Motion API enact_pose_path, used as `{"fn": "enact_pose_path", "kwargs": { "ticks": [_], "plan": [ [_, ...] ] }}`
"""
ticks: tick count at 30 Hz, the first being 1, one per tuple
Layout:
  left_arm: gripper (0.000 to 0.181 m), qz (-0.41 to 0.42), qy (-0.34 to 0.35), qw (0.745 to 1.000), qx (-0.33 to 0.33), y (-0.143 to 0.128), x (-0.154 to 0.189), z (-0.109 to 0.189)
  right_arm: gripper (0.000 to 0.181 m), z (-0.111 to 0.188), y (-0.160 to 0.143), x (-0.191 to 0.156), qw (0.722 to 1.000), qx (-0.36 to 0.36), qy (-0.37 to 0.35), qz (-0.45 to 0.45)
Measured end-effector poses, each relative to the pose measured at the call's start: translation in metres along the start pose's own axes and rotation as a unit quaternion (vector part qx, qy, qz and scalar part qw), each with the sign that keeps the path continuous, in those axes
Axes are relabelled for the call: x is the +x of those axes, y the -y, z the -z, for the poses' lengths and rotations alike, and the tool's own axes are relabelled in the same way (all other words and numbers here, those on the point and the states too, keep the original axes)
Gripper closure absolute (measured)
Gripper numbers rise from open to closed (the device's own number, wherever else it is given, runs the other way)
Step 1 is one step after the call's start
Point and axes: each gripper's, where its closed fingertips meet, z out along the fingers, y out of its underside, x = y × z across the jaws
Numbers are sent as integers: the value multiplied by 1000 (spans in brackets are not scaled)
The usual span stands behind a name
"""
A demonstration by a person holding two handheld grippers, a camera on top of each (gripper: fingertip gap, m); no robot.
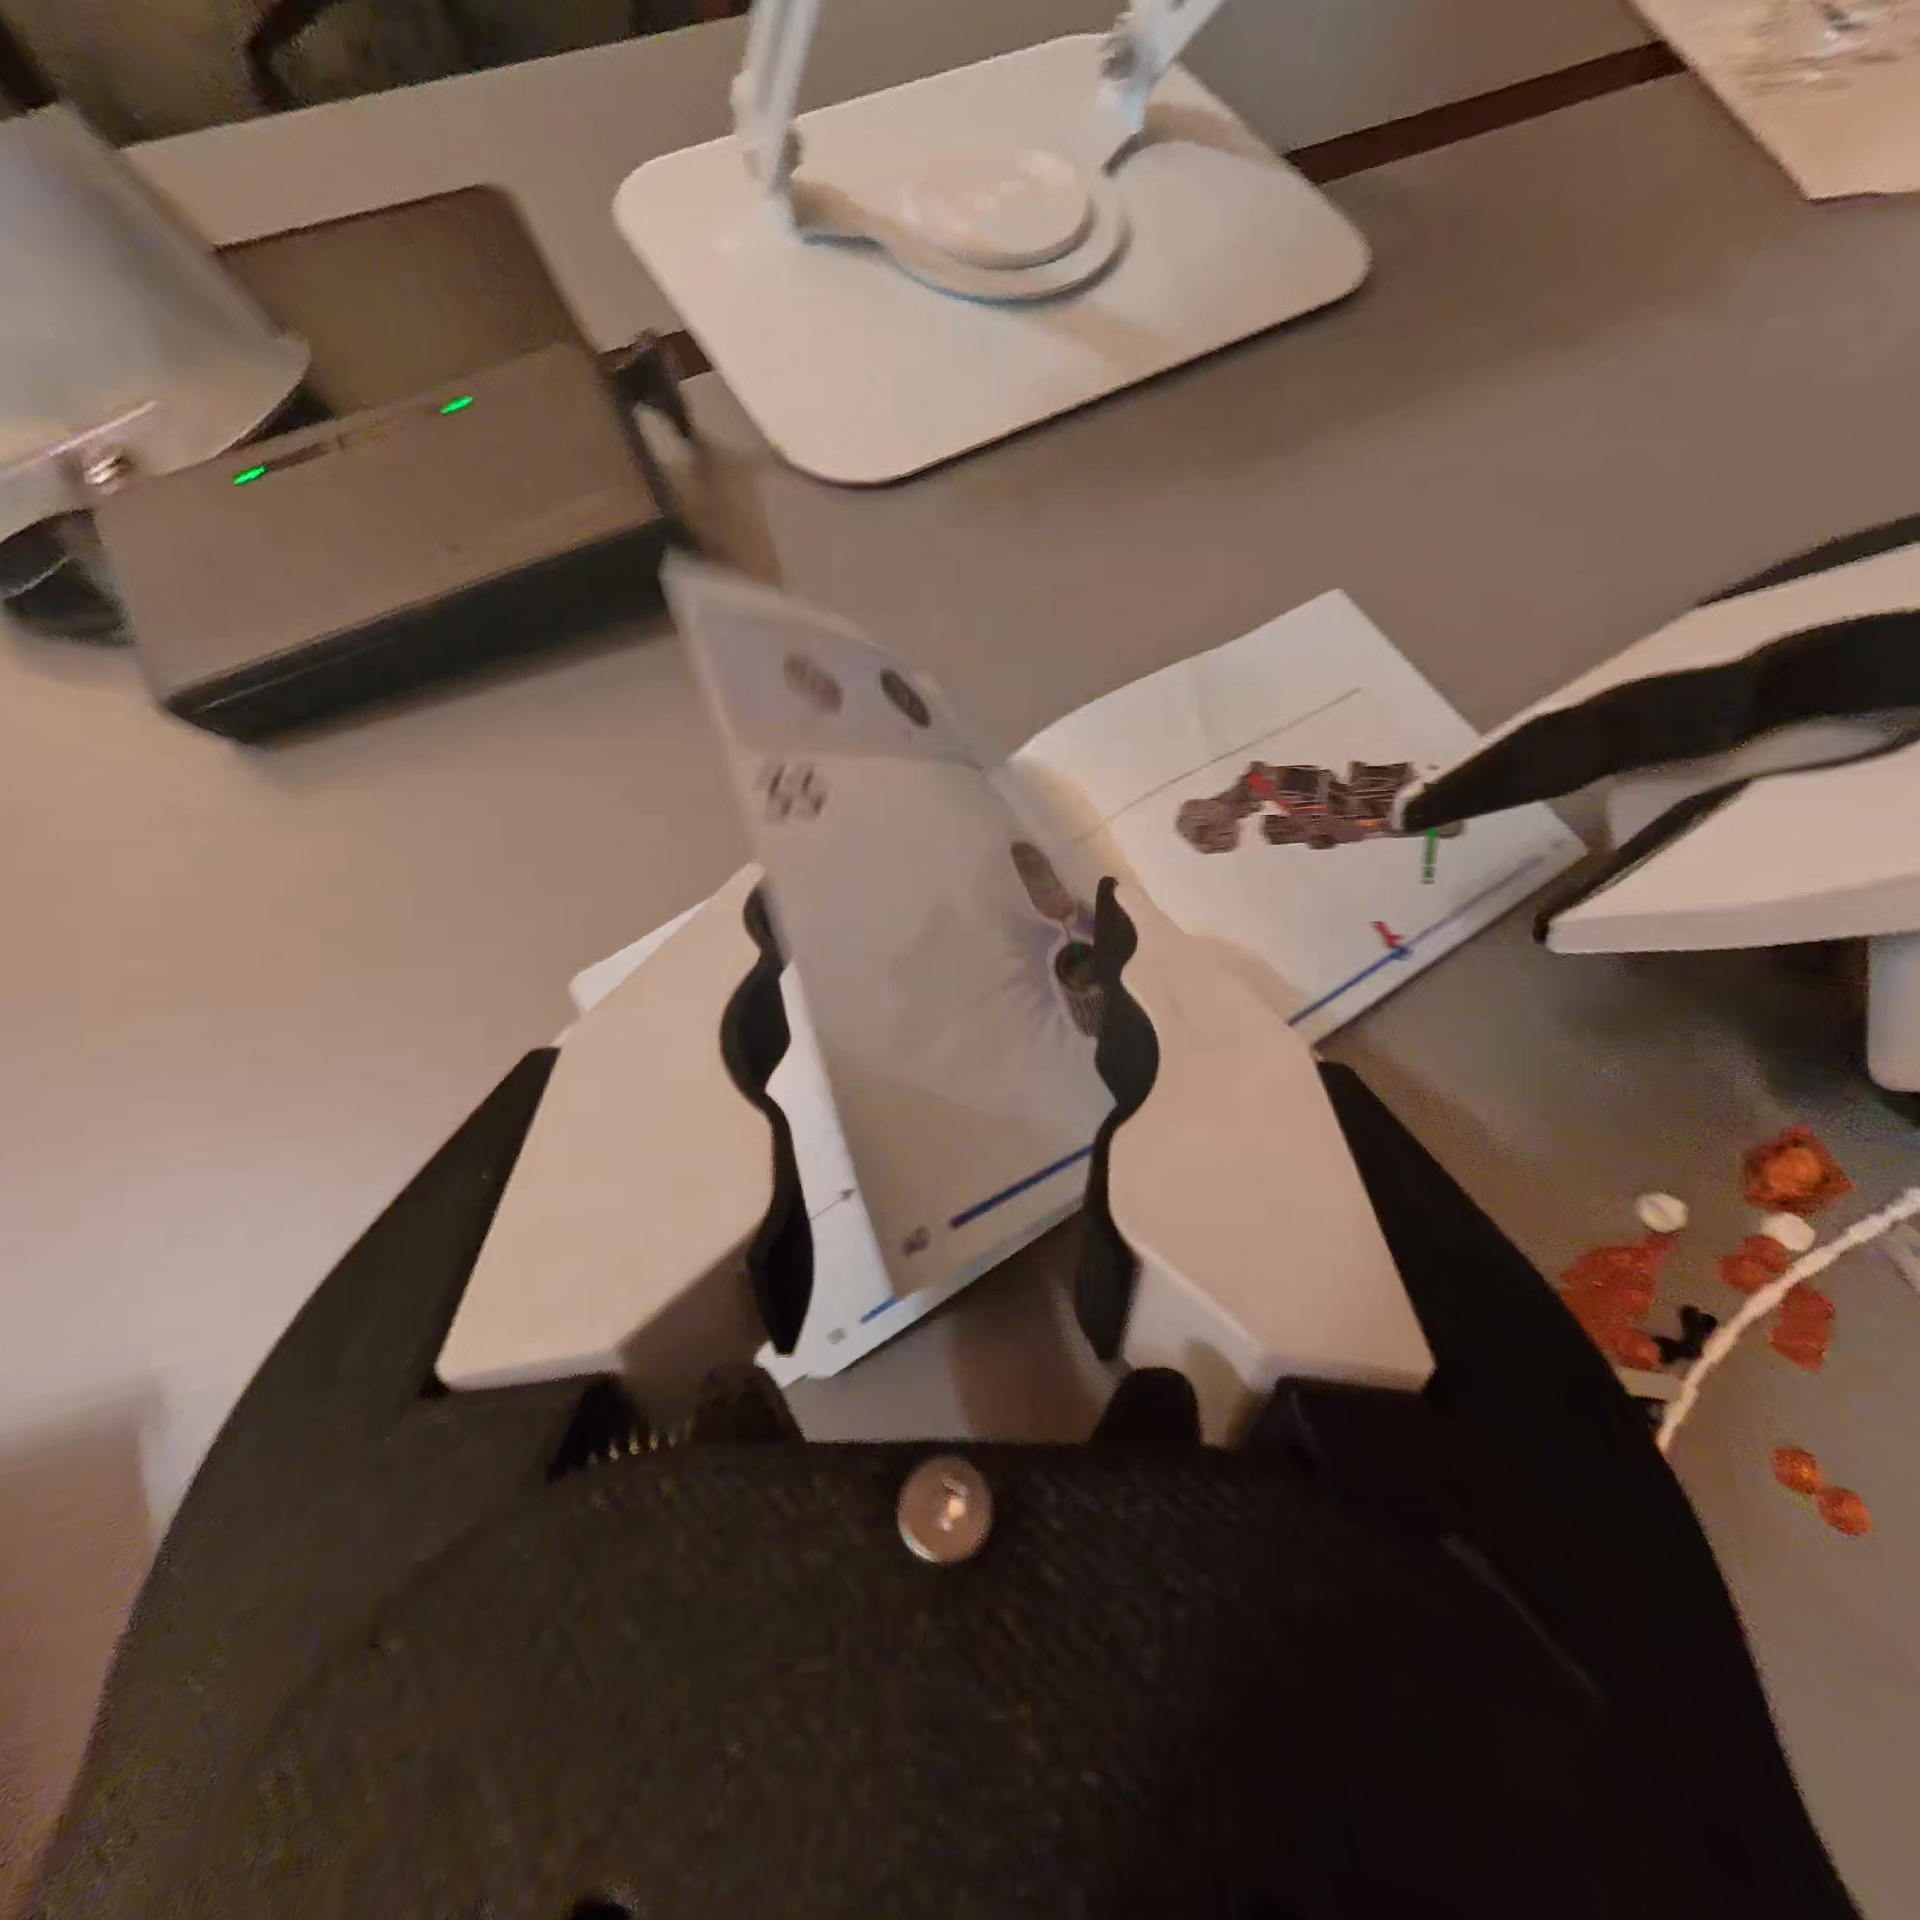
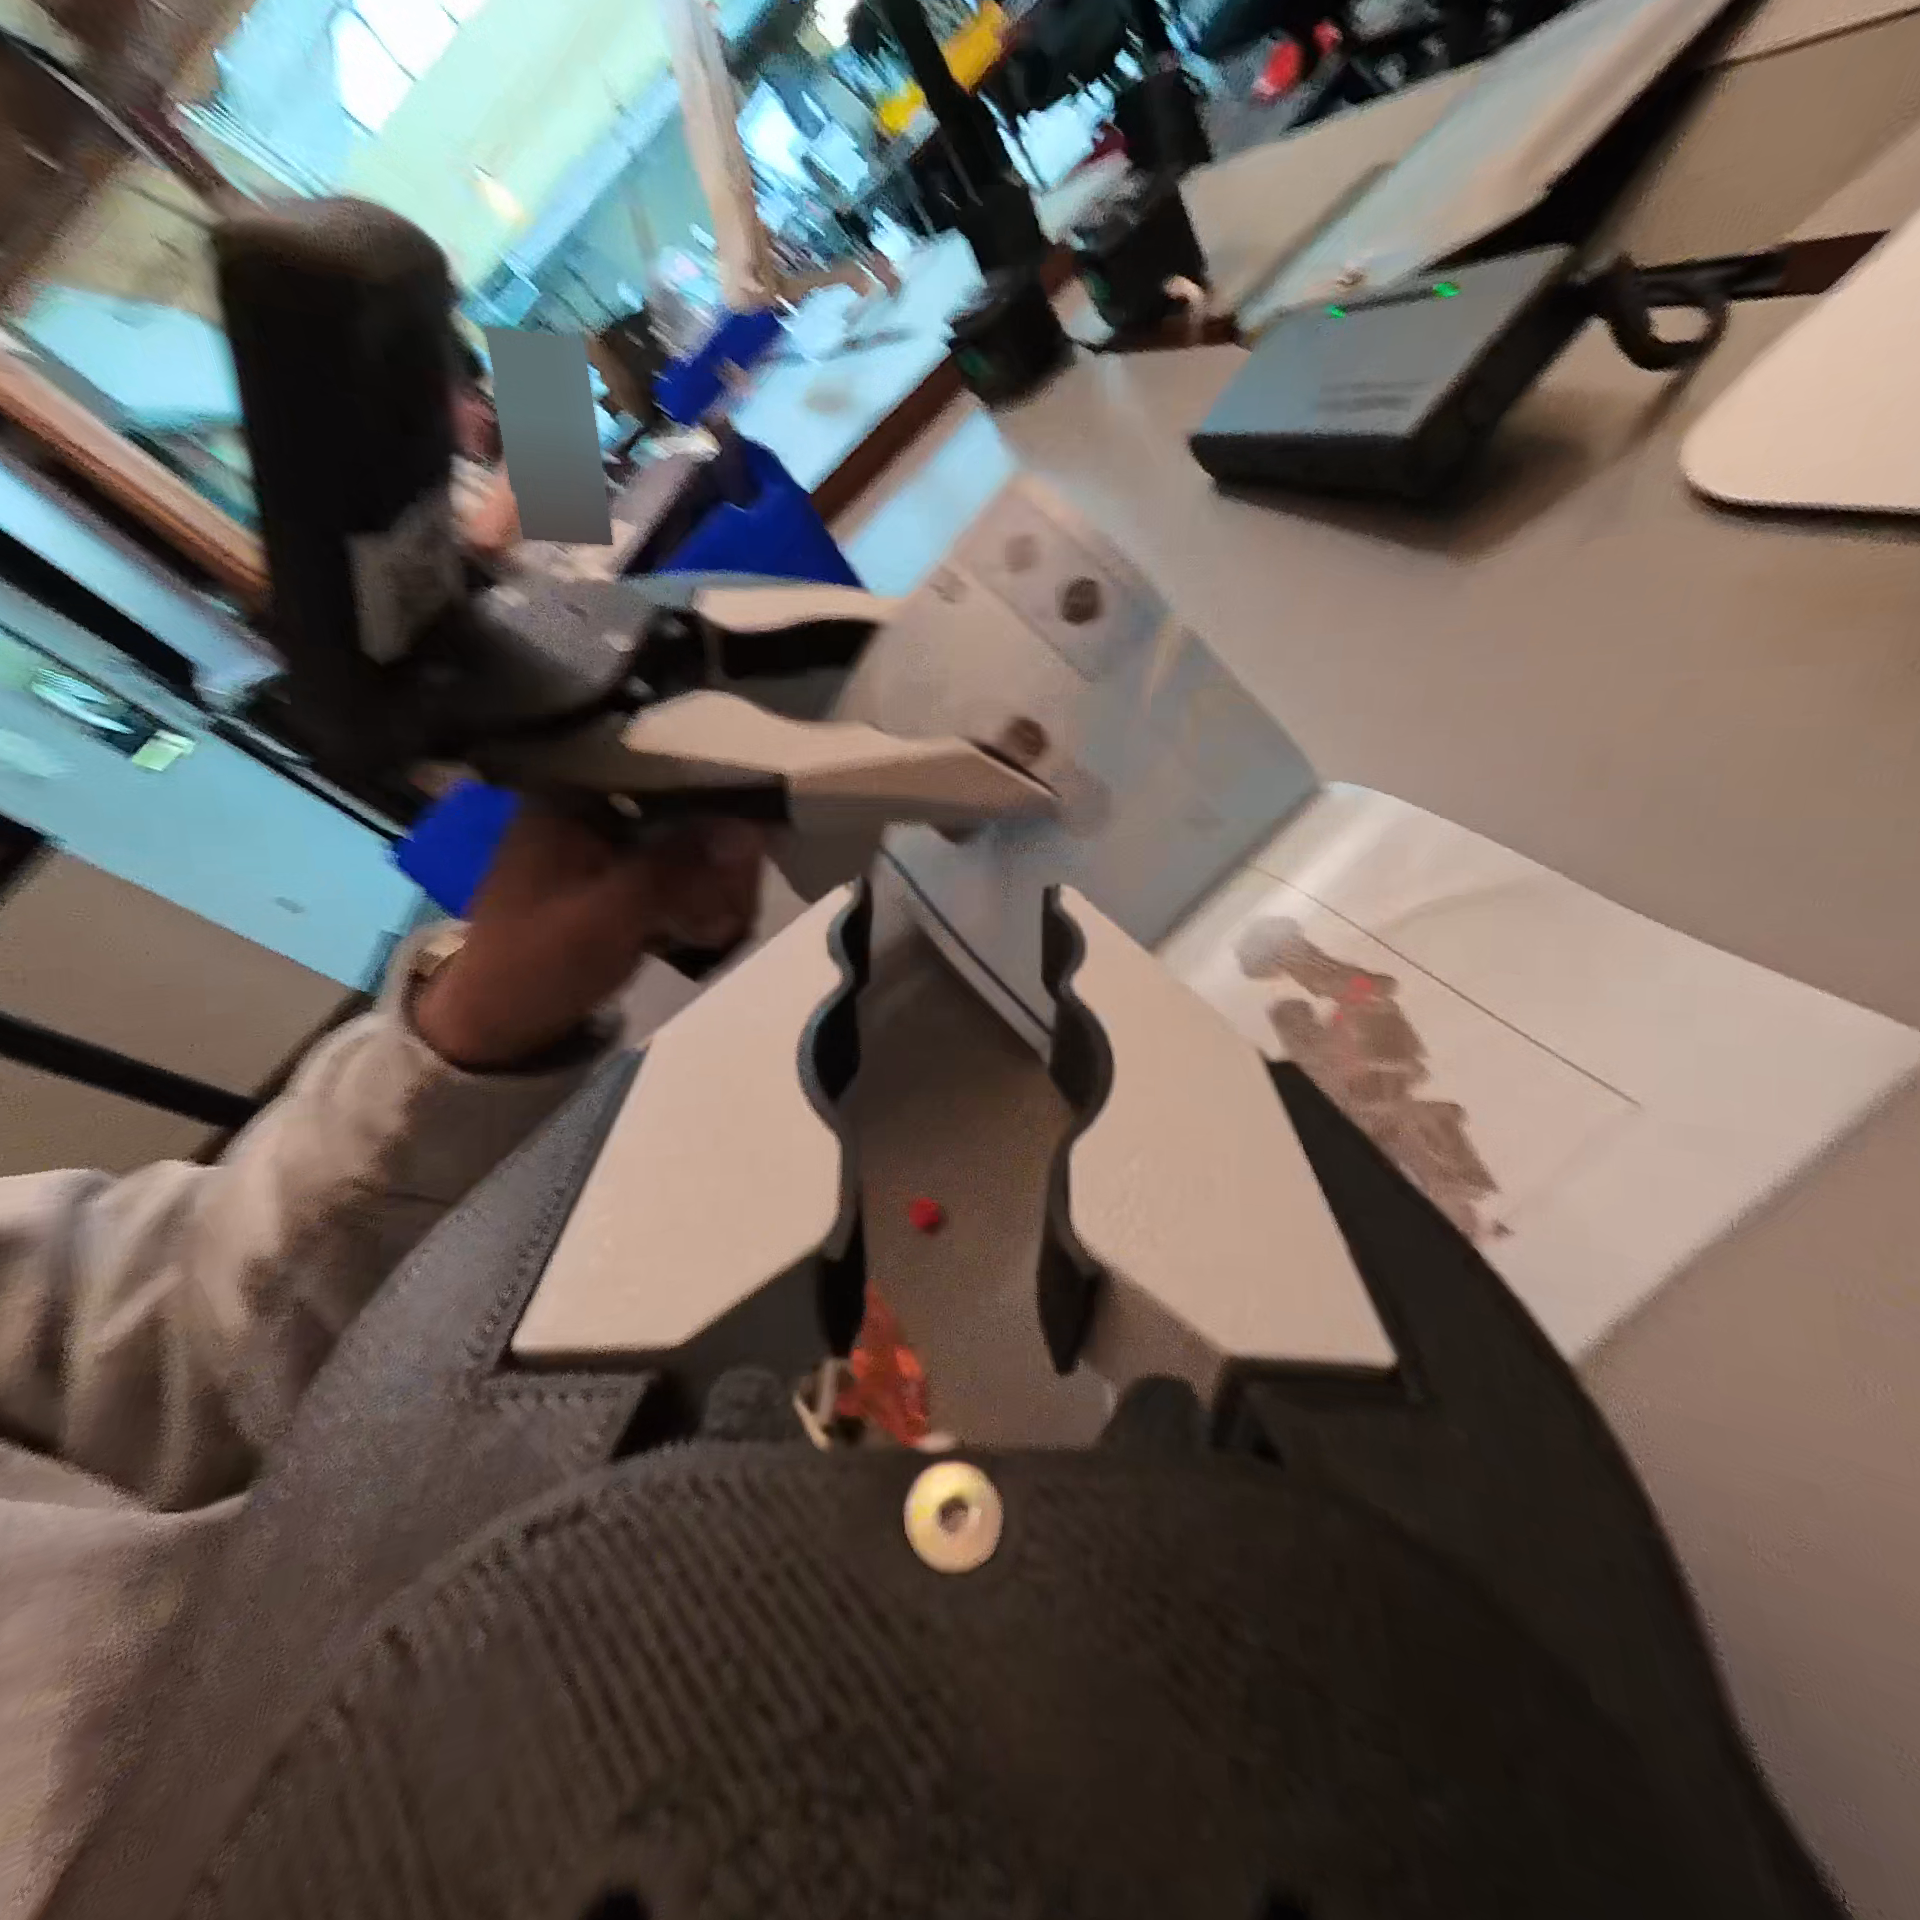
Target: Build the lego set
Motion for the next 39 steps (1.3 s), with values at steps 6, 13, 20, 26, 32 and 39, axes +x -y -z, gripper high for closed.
{"fn": "enact_pose_path", "kwargs": {
  "ticks": [6, 13, 20, 26, 32, 39],
  "plan": [
    [144, 81, -21, 996, -37, -13, -29, 7, 151, -3, -37, 43, 972, -131, -165, 103],
    [146, 105, 36, 992, -61, -28, -72, 13, 161, 2, -50, 62, 917, -206, -265, 215],
    [146, 62, -183, 980, 42, 16, 23, 22, 161, 3, -50, 62, 923, -201, -256, 207],
    [163, -6, -71, 993, -94, -40, 5, -19, 161, 3, -50, 62, 920, -203, -257, 214],
    [172, 28, -44, 991, -120, -46, -15, -10, 164, 5, -50, 62, 926, -197, -248, 205],
    [172, 42, -5, 997, -61, -23, -42, 8, 161, 13, -34, 57, 935, -172, -236, 203]
  ]
}}
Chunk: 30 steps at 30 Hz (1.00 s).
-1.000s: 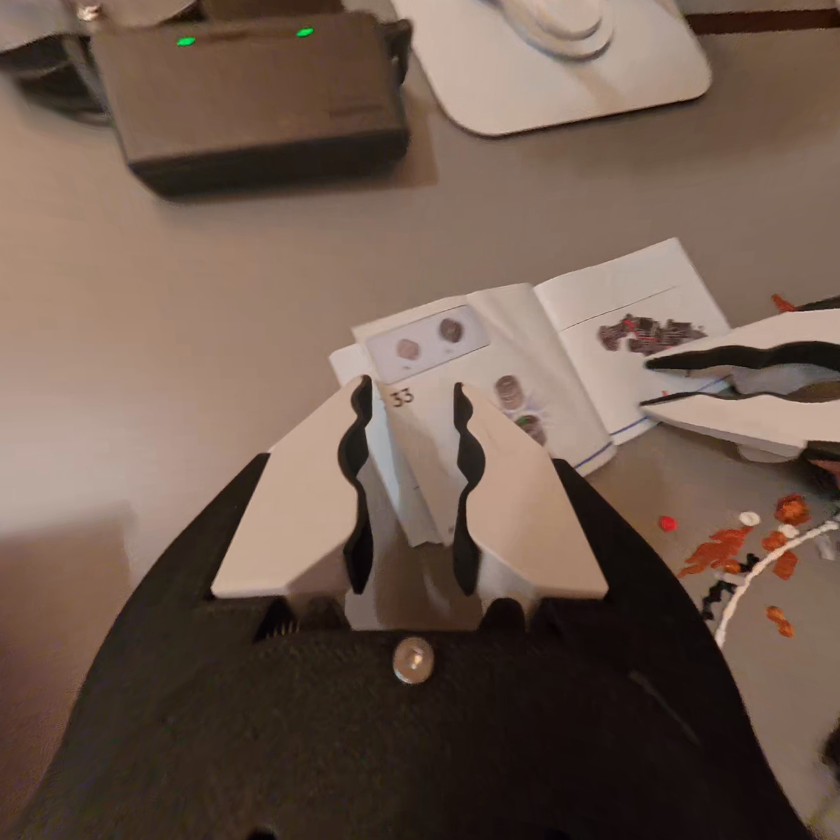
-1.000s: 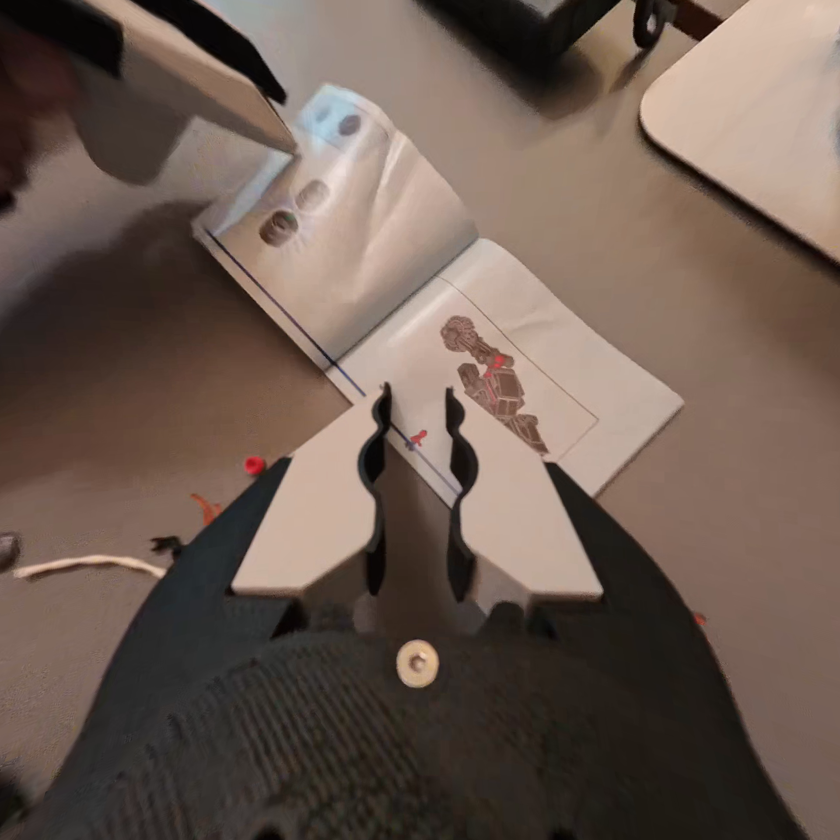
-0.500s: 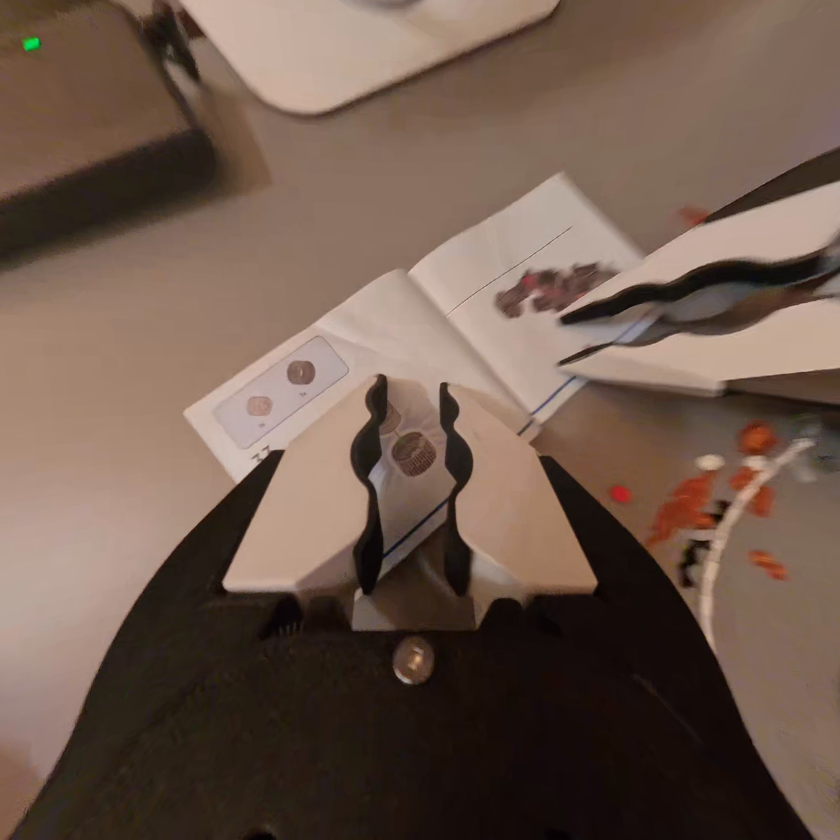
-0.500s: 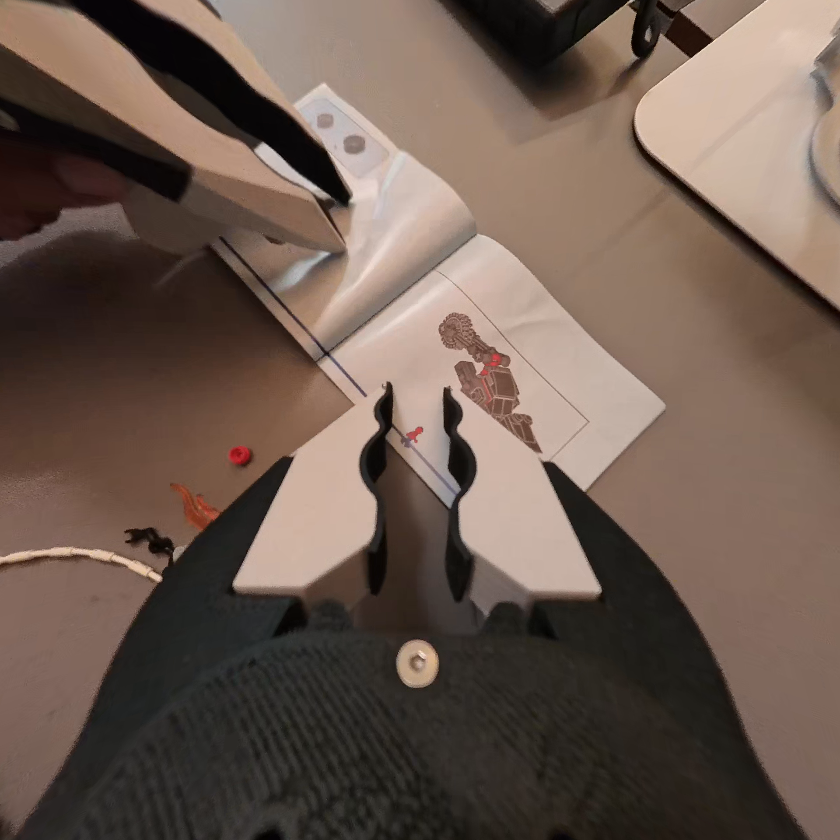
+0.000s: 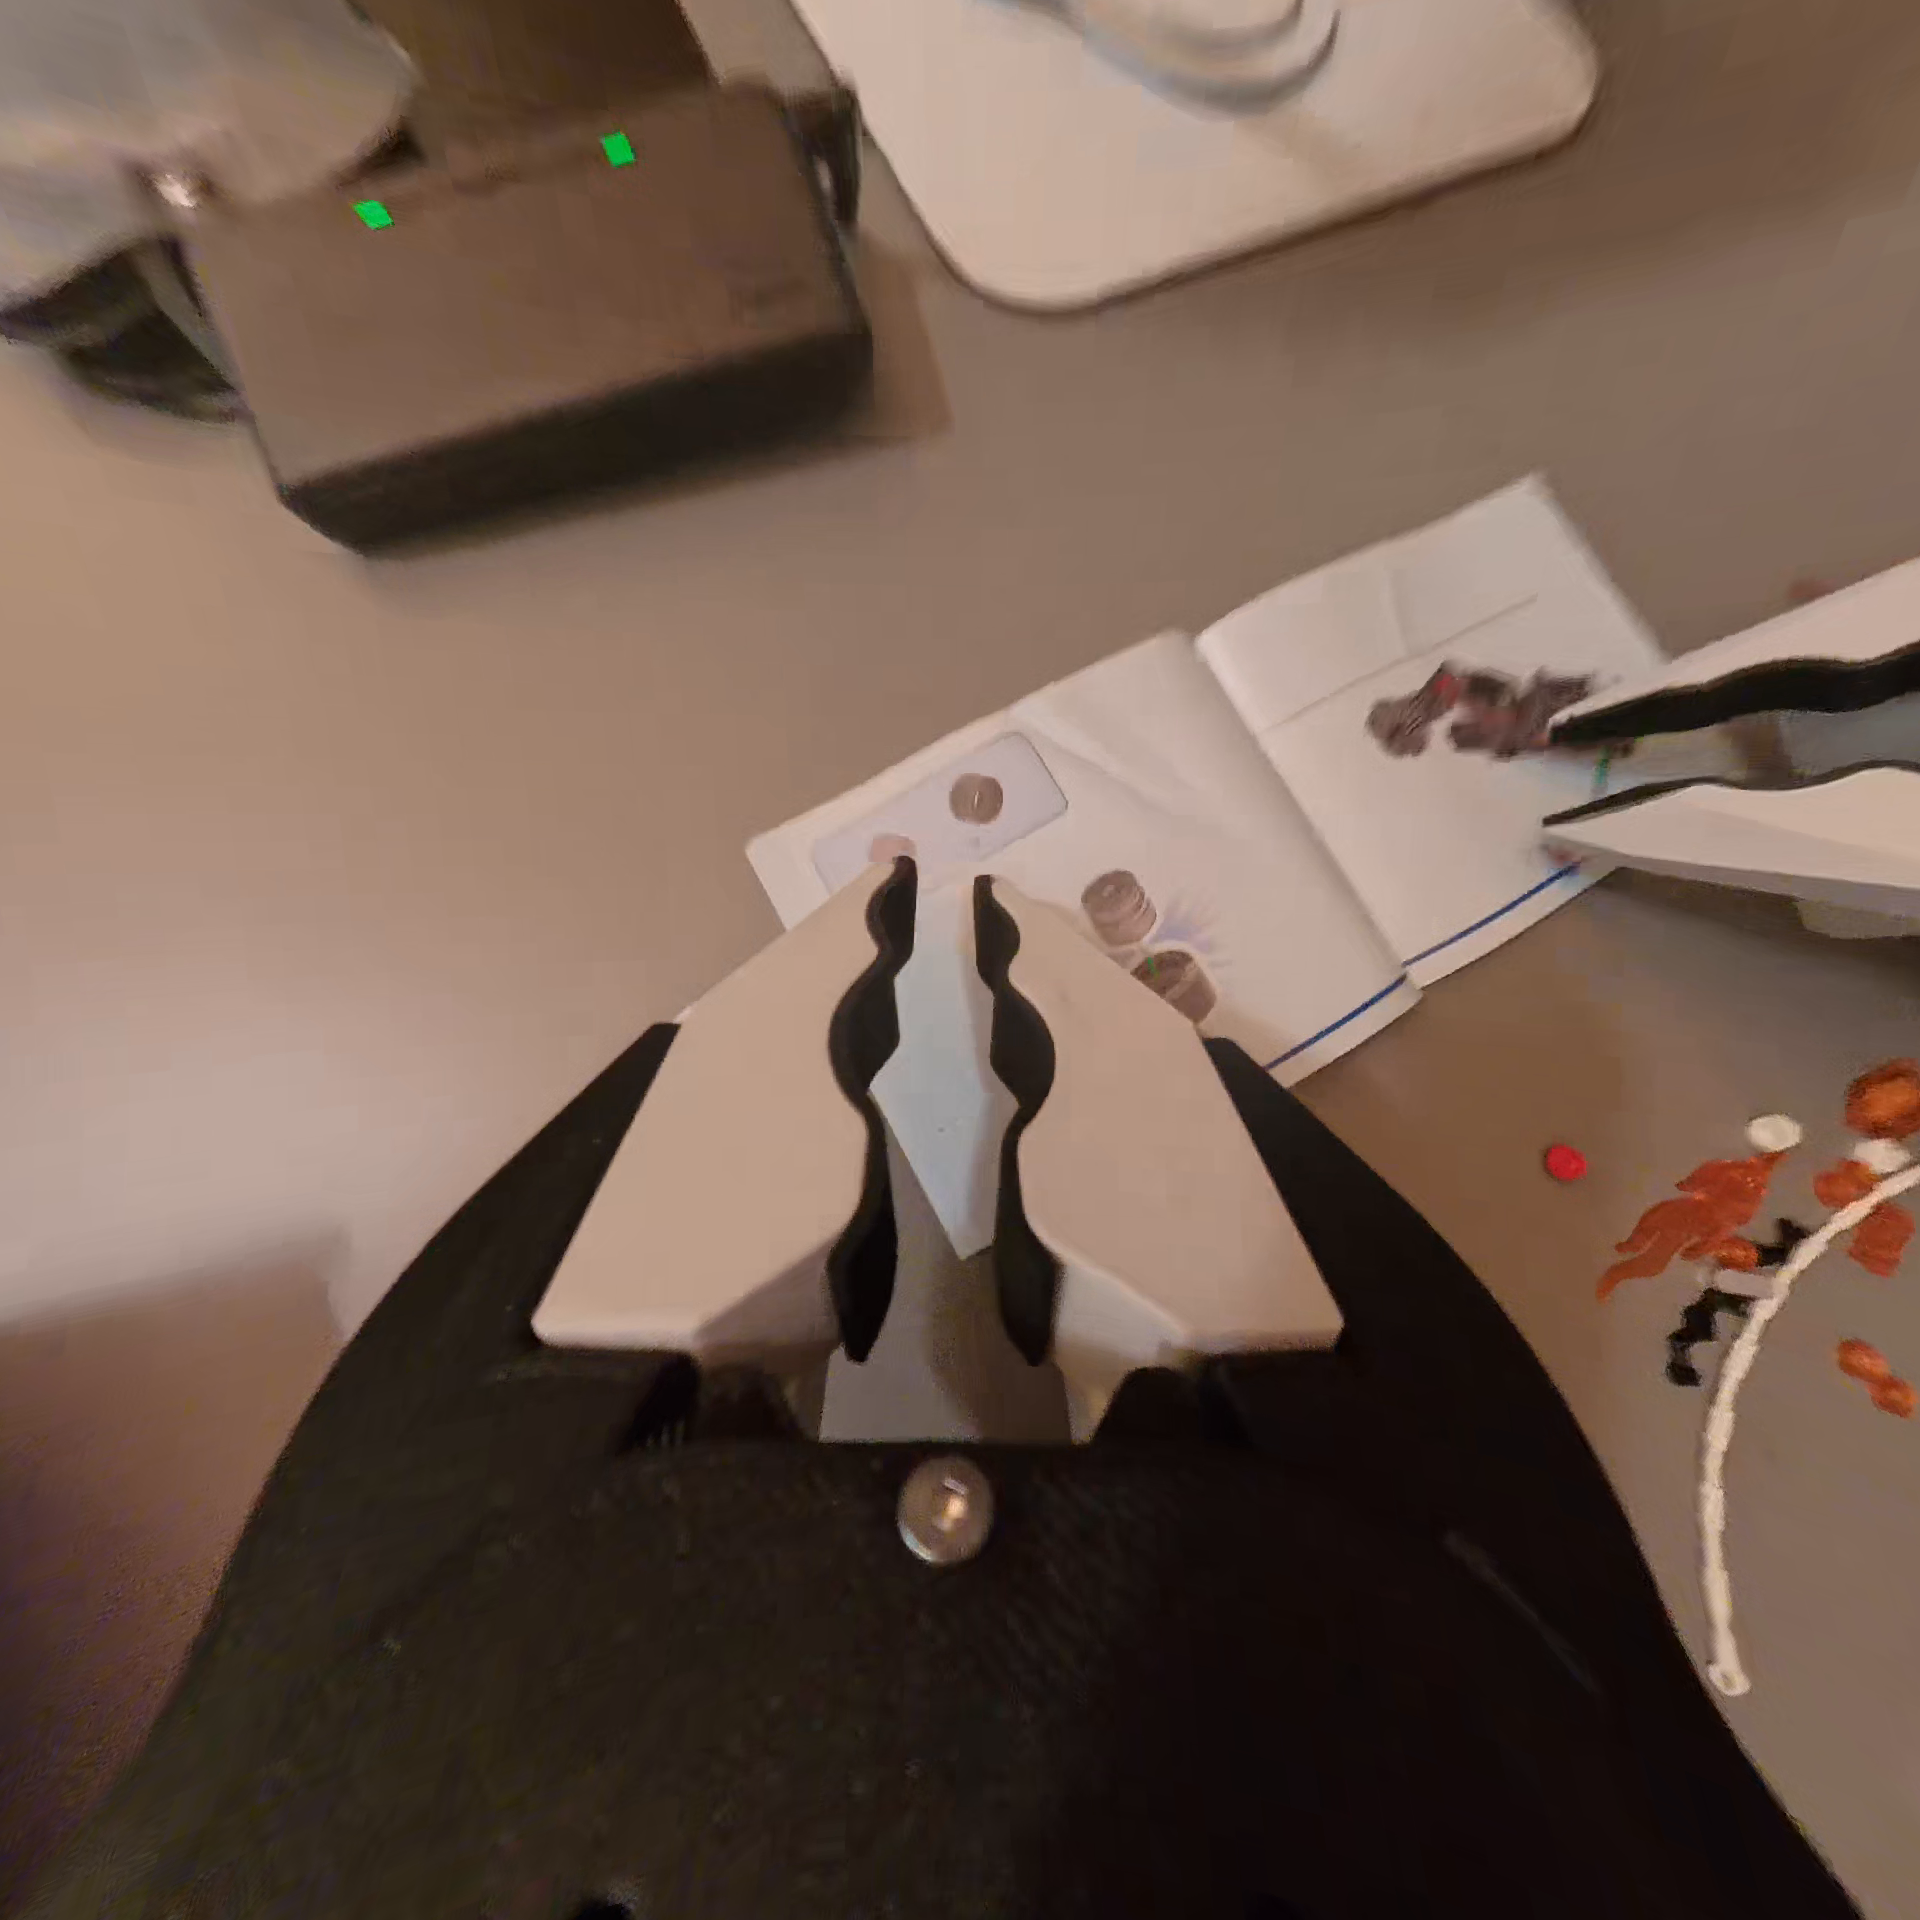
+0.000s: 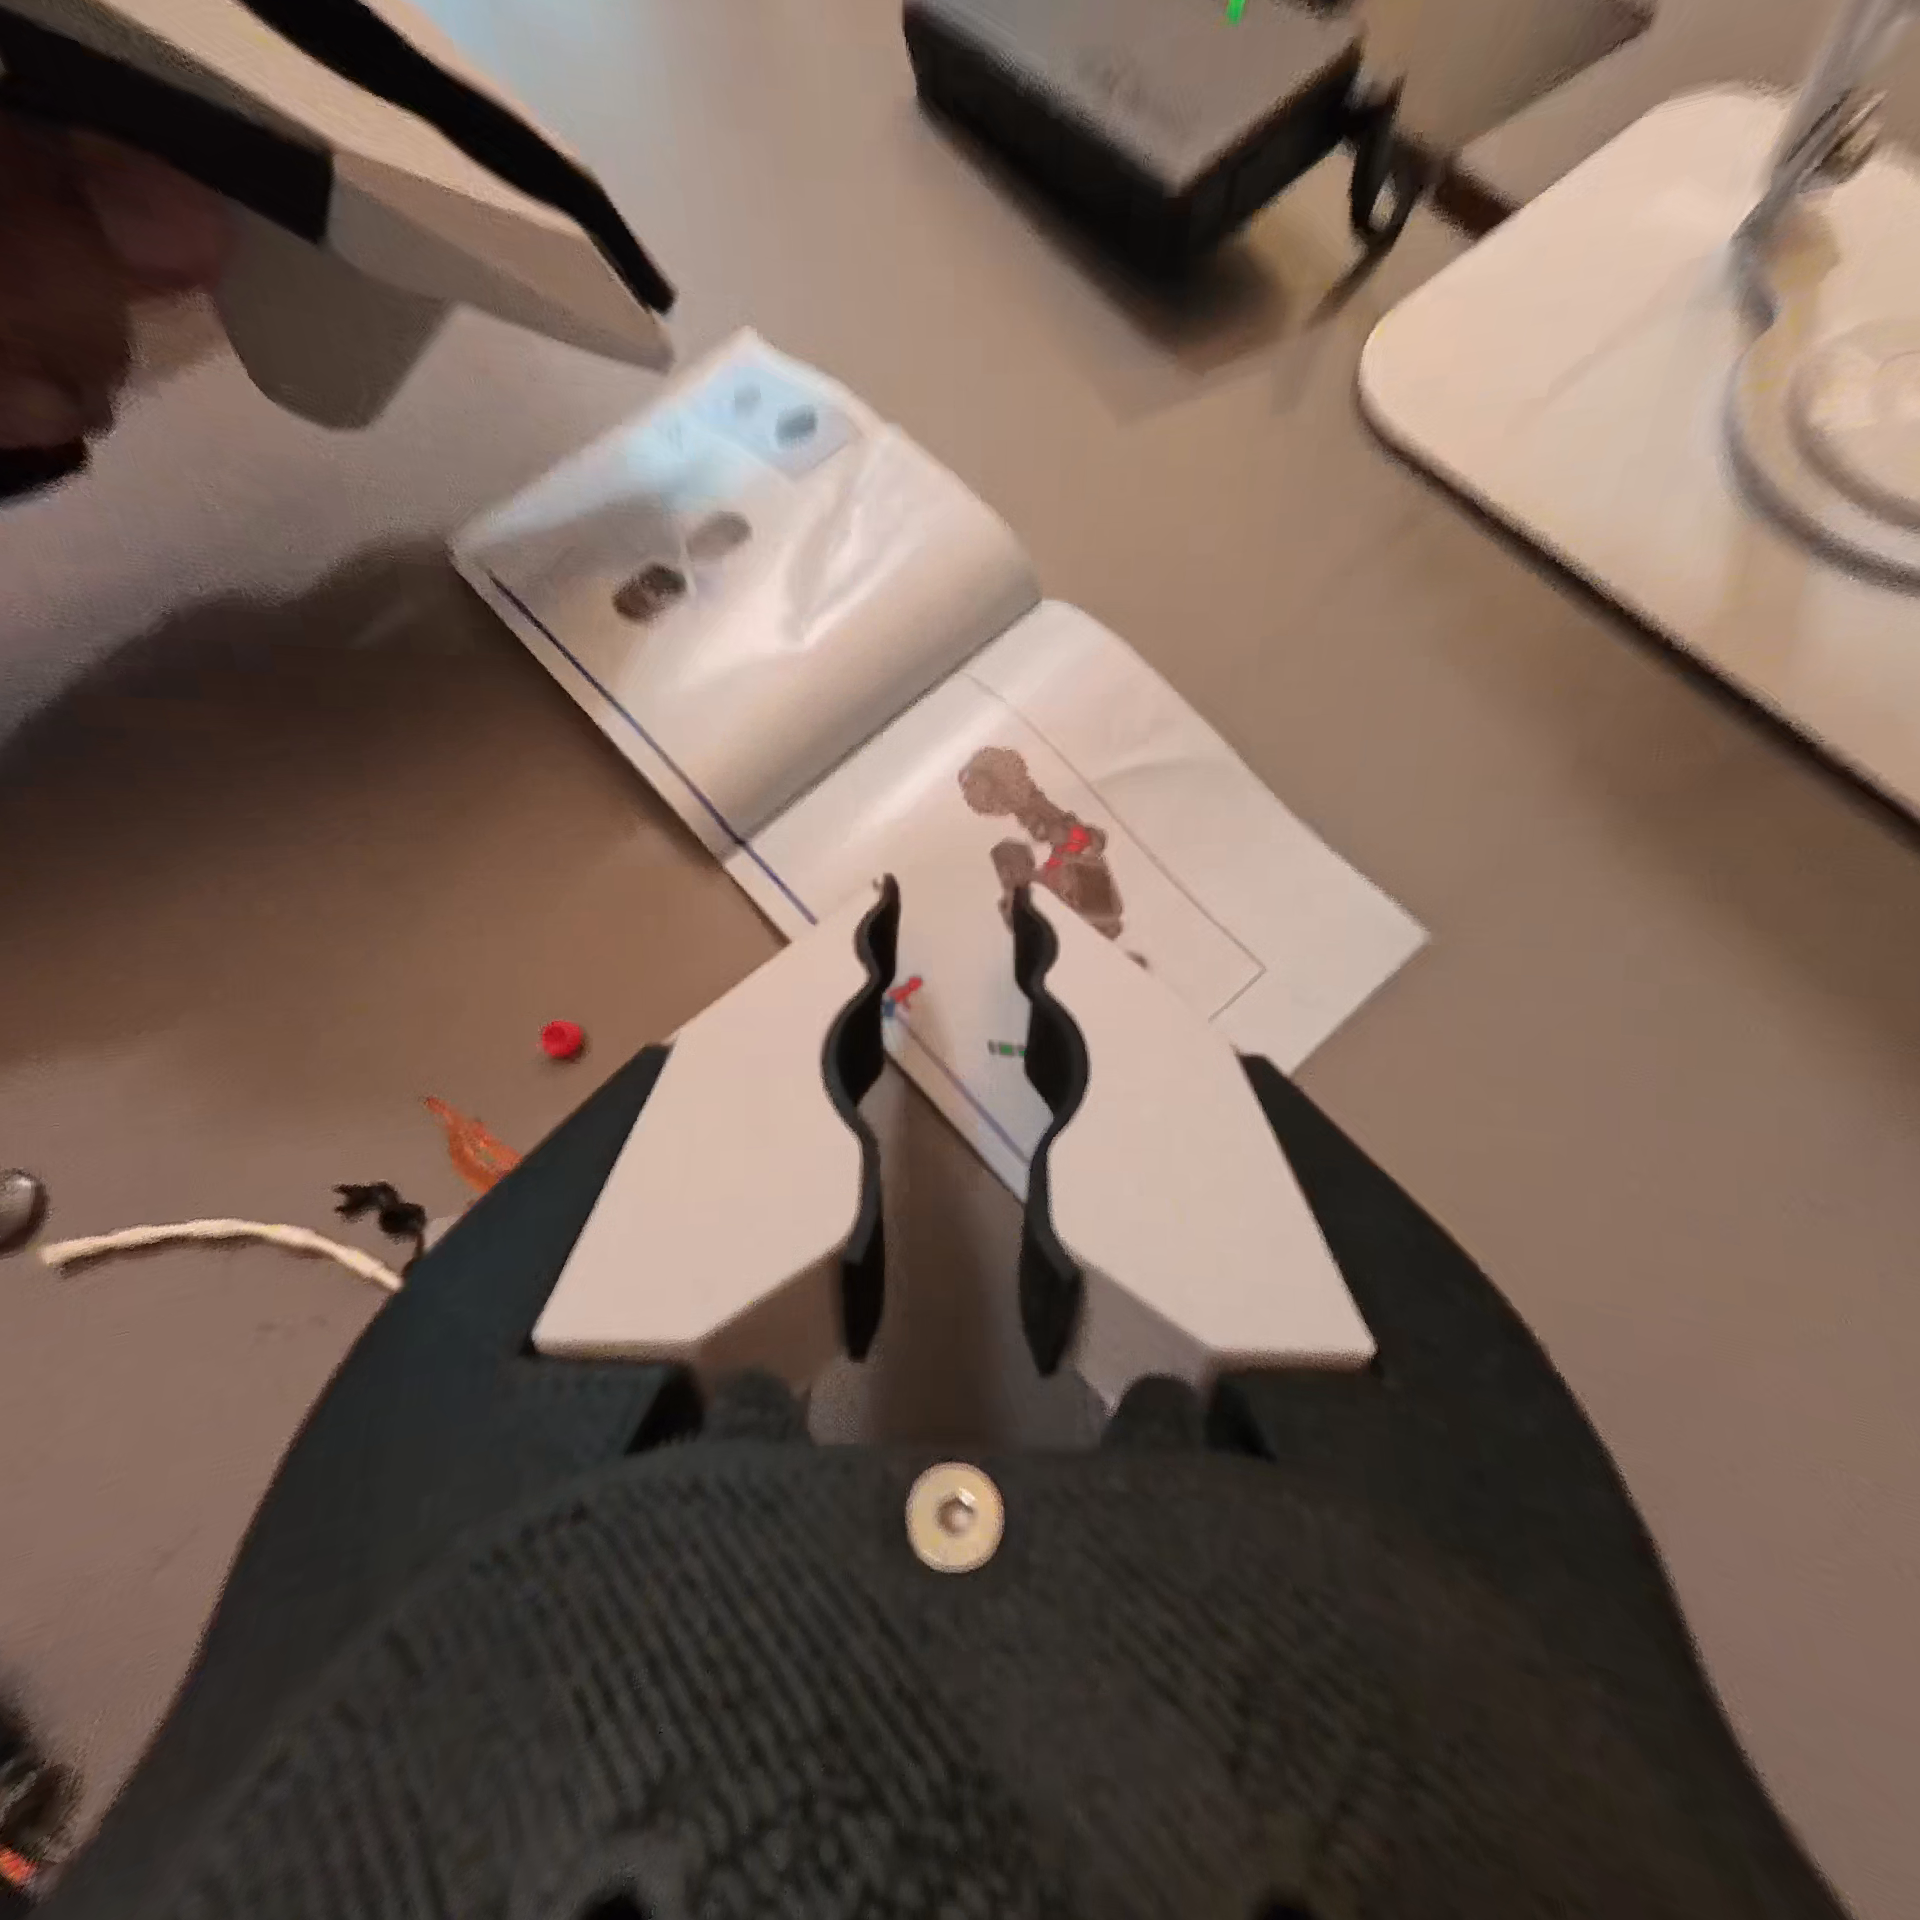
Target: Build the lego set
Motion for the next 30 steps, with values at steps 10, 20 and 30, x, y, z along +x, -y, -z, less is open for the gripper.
{"fn": "enact_pose_path", "kwargs": {
  "ticks": [10, 20, 30],
  "plan": [
    [171, 73, -194, 964, 165, 50, 43, 42, 166, 151, 61, 24, 972, 208, -102, 24],
    [167, 130, -319, 922, 178, 54, 72, 45, 146, 195, -91, 65, 958, 150, -156, -187],
    [167, 107, -300, 935, 158, 47, 75, 34, 169, 166, -122, 65, 974, 19, -182, -137]
  ]
}}
